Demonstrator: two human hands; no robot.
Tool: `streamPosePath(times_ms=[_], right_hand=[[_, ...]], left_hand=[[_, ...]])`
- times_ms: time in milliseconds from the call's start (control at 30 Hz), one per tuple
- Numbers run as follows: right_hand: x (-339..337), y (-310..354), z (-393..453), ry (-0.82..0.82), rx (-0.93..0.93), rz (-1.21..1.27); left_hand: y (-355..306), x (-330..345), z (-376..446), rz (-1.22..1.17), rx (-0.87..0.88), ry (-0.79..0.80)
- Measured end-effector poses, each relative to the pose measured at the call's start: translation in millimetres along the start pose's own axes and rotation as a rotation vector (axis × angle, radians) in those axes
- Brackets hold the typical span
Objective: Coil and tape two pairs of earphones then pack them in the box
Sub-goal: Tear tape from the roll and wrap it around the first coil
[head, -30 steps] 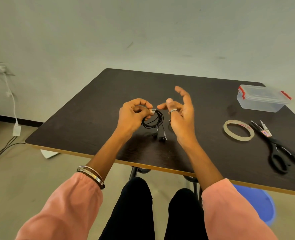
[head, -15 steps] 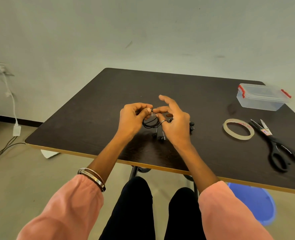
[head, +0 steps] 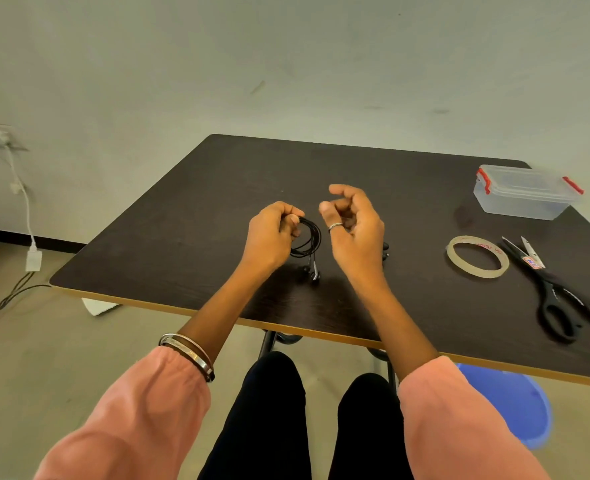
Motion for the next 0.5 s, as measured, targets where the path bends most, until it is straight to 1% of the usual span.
streamPosePath(times_ms=[100, 233, 400, 500], right_hand=[[7, -1, 7, 0.098, 0.076, -0.008], [13, -5, 7, 0.207, 0.132, -0.009], [16, -9, 1, 0.232, 0.176, -0.024], [17, -8, 0, 0.209, 0.171, -0.053]], left_hand=[[-2, 2, 1, 0.156, 0.071, 0.006], [-2, 1, 0, 0.223, 0.117, -0.020], [0, 1, -1, 0.211, 0.070, -0.028], [-2, -3, -3, 0.244, 0.116, -0.032]])
Point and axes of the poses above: each hand's wrist, its own z-axis towards the middle knuckle, its own x-axis out of the palm, y = z × x, the point moved 2 cm from there along z, towards the middle knuckle, and after that the axes turned 6 degrees about -z, right-handed, at the moved point
